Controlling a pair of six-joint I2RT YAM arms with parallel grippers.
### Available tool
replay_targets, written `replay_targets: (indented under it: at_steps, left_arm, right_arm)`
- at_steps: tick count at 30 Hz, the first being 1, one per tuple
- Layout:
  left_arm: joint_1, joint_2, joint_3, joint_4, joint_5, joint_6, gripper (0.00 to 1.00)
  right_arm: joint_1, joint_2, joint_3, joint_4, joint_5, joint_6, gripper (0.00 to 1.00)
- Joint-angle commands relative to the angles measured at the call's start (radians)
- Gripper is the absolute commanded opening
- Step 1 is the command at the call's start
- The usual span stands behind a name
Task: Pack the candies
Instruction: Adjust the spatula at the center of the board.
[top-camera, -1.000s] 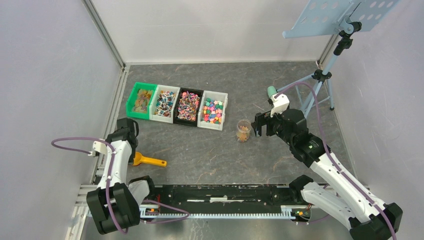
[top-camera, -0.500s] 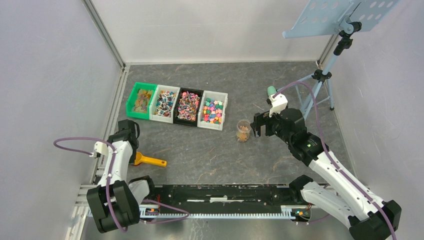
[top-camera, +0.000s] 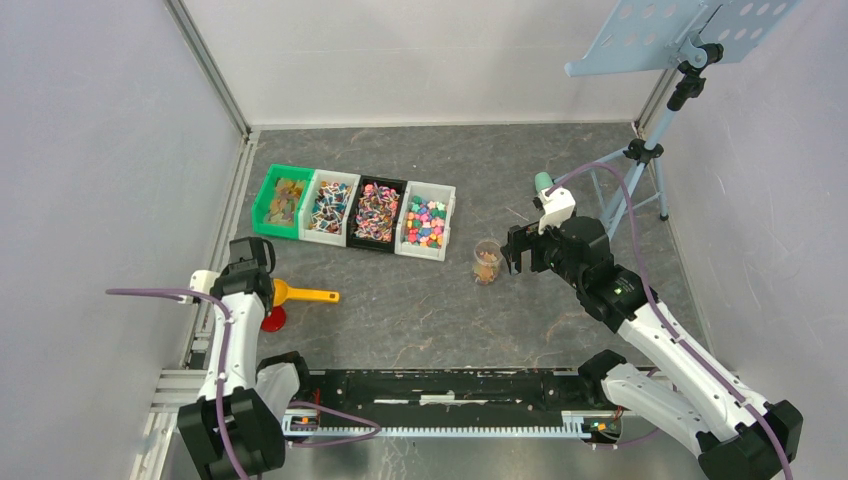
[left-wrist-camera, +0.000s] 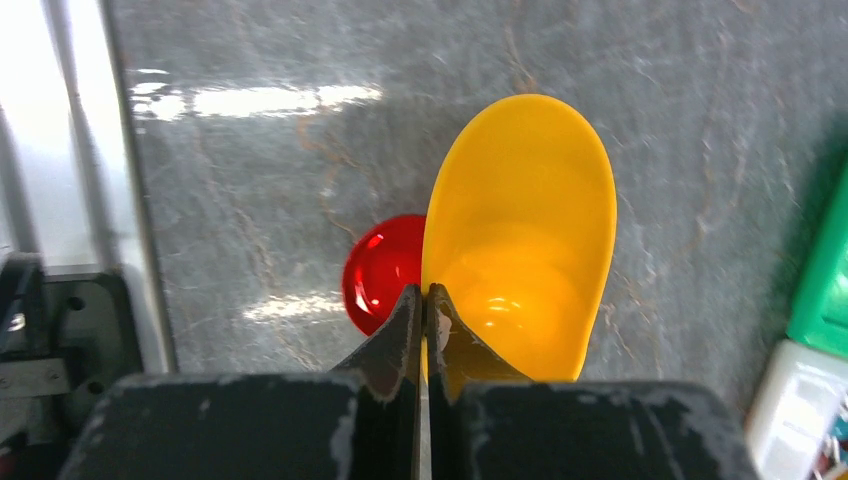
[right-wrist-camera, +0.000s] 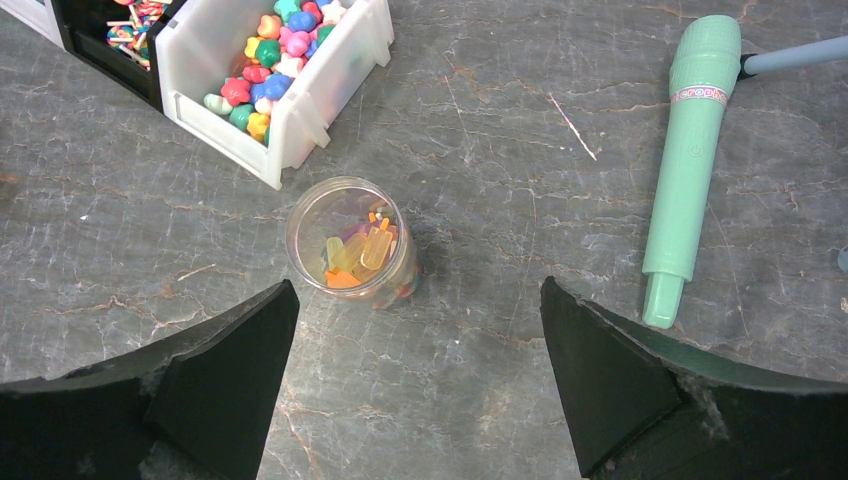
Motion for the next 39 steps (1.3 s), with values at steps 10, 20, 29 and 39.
replay_targets:
  at_steps: [10, 20, 29, 39]
  left_arm:
    - [-0.013, 0.146, -0.054, 0.333, 0.274, 0.177, 0.18]
    - [-0.012, 0.105, 0.06, -0.147, -0.057, -0.048, 0.63]
    - [0.066, 0.096, -0.023, -0.086, -0.038, -0.033, 0.56]
    - [0.092, 0.151, -0.077, -0.014, 0.009, -0.02, 0.55]
  right_arm:
    - [0.0, -0.005, 0.016, 0.041, -0.001, -0.002, 0.98]
    - [0.0, -0.002, 0.053, 0.017, 0.011, -0.02, 0.98]
    - [0.0, 0.019, 0.094, 0.003, -0.011, -0.008, 0.98]
    - [0.0, 0.001, 0.064, 0.01, -0.011, 0.006, 0.98]
